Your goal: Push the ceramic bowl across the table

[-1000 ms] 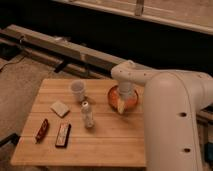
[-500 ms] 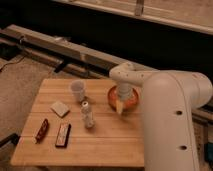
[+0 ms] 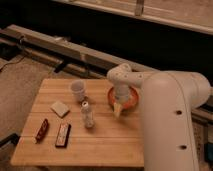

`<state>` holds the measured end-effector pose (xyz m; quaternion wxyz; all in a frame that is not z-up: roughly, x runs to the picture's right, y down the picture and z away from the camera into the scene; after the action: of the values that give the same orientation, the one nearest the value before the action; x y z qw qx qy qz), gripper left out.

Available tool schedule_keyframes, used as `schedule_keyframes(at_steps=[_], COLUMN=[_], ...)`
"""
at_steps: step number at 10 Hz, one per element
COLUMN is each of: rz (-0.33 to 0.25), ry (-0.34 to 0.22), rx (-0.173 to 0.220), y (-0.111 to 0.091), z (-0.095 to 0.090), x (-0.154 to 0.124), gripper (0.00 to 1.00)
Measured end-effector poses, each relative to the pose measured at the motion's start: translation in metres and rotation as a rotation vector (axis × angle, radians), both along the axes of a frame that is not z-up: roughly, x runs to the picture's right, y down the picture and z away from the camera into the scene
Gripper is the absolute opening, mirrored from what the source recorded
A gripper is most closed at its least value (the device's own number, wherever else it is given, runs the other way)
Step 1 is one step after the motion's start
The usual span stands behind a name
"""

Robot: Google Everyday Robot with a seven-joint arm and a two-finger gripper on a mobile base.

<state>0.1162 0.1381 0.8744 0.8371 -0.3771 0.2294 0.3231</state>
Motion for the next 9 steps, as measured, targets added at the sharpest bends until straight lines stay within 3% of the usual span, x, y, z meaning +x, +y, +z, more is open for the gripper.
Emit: schedule_keyframes(at_steps=[4,9], rz=[0.042,0.057], ry=[-0.013,-0.031], rx=[-0.086,-0.155], y=[0.015,0.035], z=[-0.010,-0.022], x=[-0.012,-0.026], gripper=[0.80,0.80])
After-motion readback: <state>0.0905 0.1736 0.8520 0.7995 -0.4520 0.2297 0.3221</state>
